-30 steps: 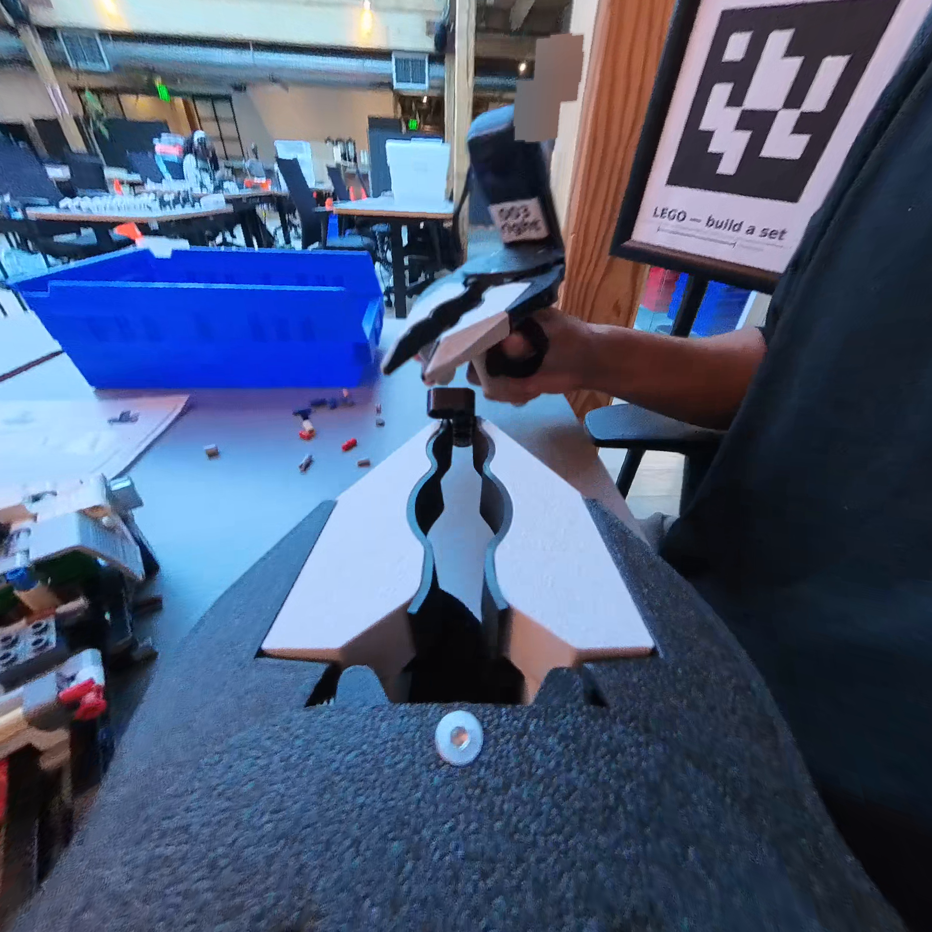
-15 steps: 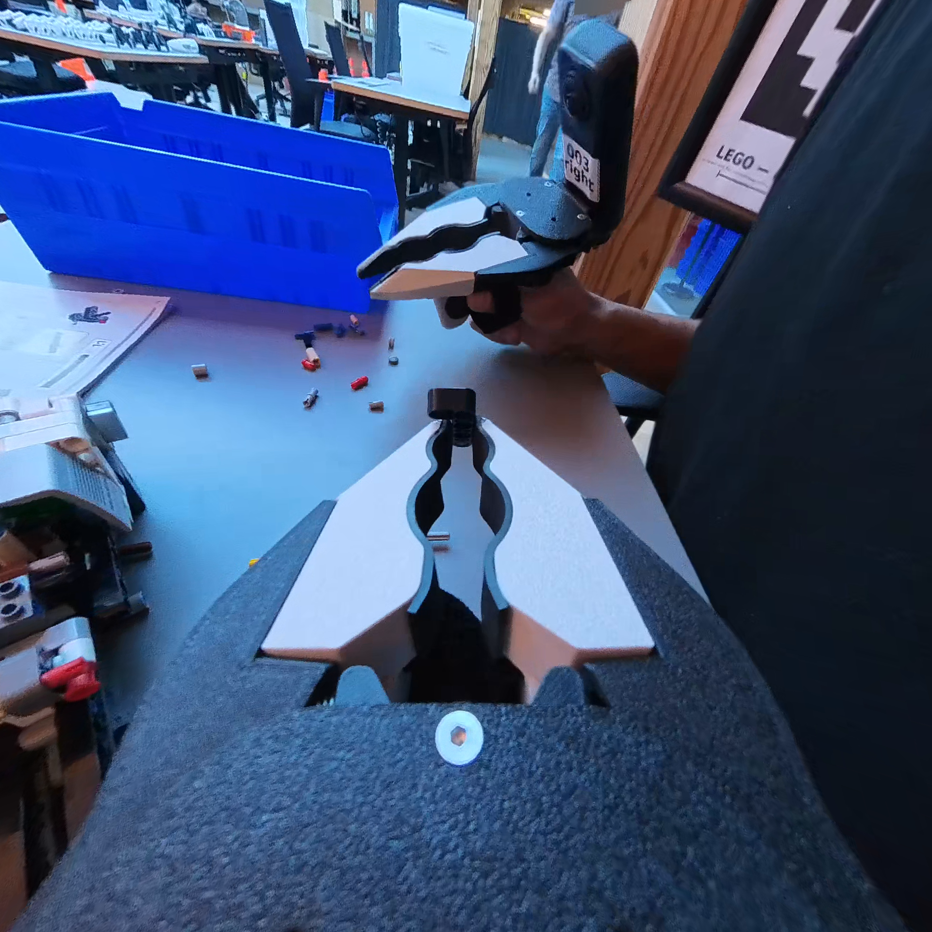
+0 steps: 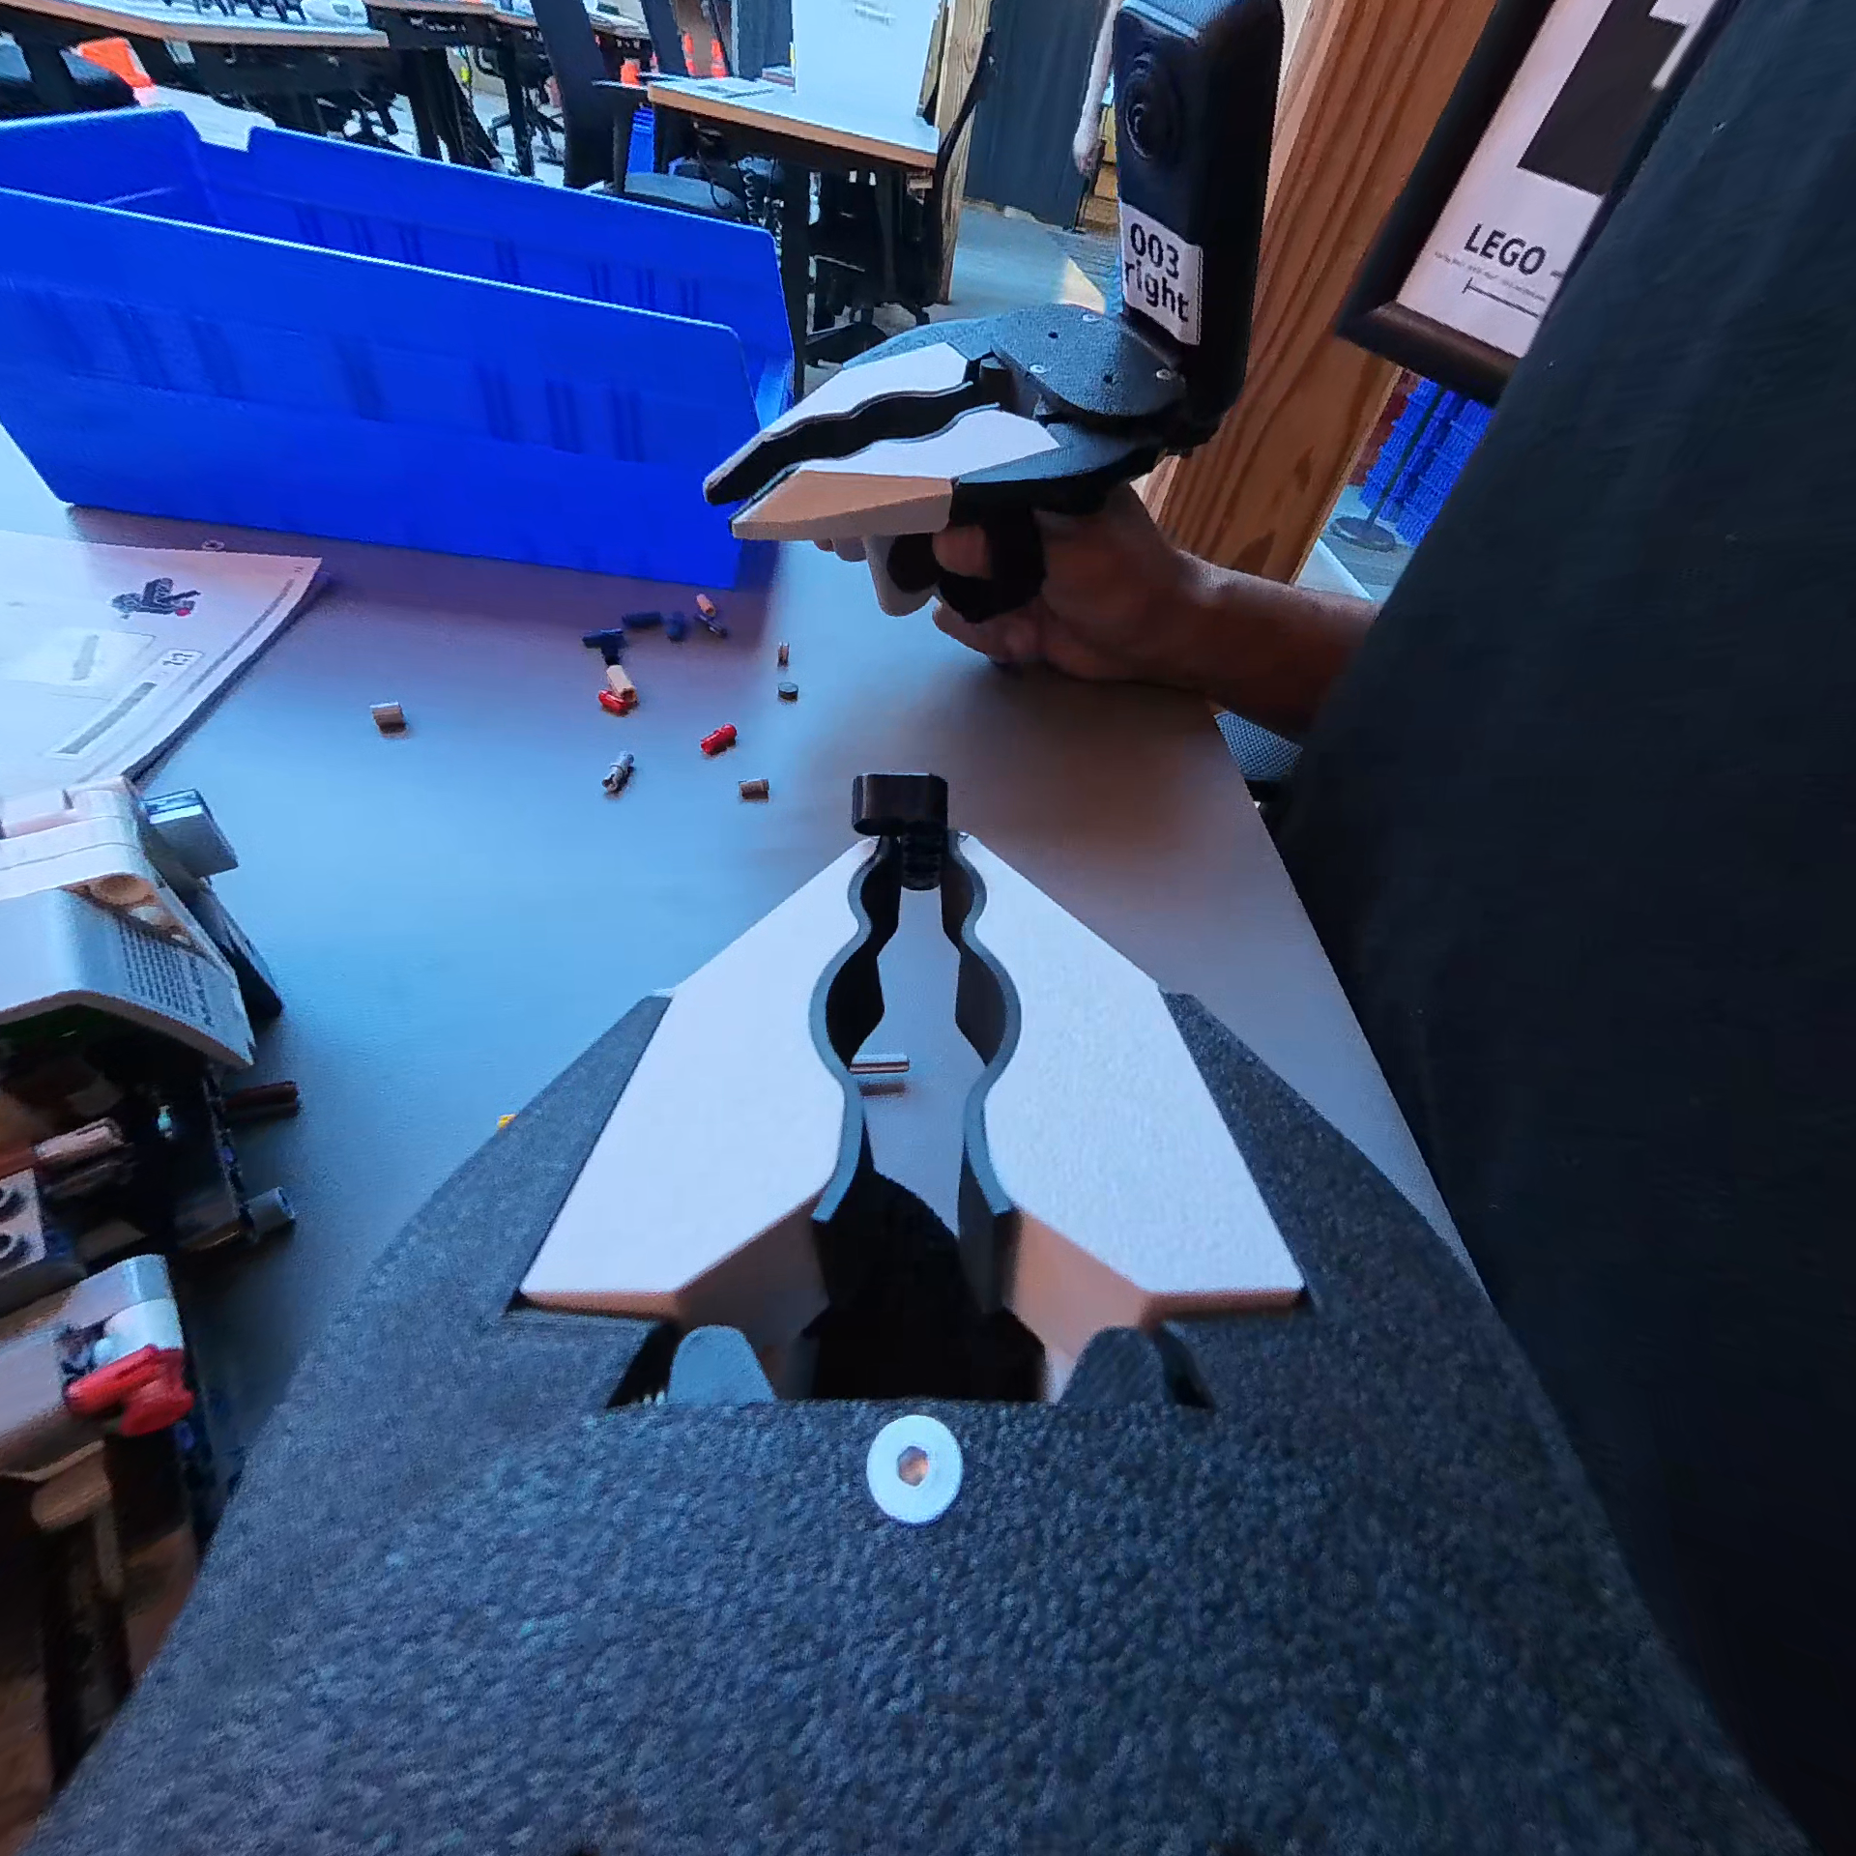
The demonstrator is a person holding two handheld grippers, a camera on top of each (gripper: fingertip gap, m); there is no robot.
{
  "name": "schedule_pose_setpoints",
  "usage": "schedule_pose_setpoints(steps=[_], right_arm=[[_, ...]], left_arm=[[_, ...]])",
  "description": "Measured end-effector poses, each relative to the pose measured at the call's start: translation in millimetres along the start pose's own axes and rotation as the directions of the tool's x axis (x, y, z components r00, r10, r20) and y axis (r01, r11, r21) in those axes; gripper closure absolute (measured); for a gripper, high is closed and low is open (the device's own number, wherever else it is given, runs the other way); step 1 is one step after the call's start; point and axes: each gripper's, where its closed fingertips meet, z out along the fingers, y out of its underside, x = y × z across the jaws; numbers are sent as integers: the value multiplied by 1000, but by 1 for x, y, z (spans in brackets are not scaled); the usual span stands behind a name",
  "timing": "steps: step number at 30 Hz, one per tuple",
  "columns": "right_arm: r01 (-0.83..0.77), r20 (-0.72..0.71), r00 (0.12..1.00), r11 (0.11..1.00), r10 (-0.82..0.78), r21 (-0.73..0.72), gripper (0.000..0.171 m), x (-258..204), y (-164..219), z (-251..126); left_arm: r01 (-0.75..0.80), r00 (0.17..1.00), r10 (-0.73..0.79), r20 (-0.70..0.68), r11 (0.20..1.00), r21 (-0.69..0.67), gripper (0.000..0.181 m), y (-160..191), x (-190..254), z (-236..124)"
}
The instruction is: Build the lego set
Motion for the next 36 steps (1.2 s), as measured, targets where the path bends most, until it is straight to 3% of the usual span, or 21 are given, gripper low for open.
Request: schedule_pose_setpoints(steps=[8, 16, 36], right_arm=[[54, -3, 999, 998, -54, -17, 156, -5, 3, 0], [120, -9, 993, 992, -121, -41, 158, -11, 6, 2], [88, 5, 996, 996, -88, -30, 159, -10, 4, 1]], left_arm=[[-44, 999, 44, 13, 999, -18, 176, 3, 3, 2], [37, 999, -37, -2, 999, 29, 176, -4, -3, -4], [58, 998, -58, -2, 998, 24, 176, -3, -5, -4]])
